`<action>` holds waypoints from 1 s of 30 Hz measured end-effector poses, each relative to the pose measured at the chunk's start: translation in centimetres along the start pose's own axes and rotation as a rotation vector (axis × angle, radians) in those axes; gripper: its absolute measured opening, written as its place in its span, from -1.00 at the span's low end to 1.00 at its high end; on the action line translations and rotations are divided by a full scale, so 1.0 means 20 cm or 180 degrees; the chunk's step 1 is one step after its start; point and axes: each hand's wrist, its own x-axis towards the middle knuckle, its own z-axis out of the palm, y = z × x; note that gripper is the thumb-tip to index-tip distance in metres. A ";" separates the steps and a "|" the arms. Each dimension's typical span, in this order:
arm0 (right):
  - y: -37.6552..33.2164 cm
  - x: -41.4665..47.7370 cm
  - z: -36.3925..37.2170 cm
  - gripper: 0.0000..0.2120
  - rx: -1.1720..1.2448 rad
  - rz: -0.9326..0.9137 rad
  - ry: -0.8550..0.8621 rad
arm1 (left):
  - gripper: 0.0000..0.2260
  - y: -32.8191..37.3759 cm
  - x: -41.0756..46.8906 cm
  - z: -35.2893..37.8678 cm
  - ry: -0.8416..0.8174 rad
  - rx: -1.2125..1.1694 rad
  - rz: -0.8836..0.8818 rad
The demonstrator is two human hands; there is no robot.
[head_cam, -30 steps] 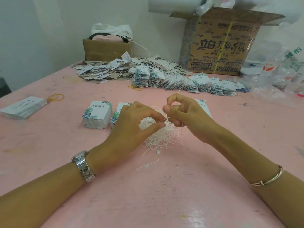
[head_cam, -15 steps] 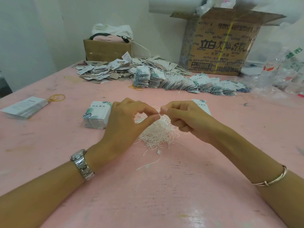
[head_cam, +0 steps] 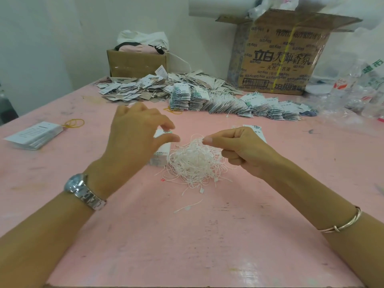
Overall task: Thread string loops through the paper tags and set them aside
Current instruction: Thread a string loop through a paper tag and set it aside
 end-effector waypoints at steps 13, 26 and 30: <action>0.06 0.04 -0.01 -0.69 0.0227 -0.0119 0.0288 | -0.58 -0.13 0.01 -0.01 -0.1499 0.0809 0.0090; 0.10 0.05 -0.02 -0.86 0.0313 -0.0072 0.0404 | -0.85 -0.04 0.00 -0.06 0.0470 0.0204 0.0164; 0.10 0.04 0.00 -0.80 0.0387 -0.0262 0.0397 | -0.88 0.03 -0.02 -0.04 0.1072 0.0188 0.0924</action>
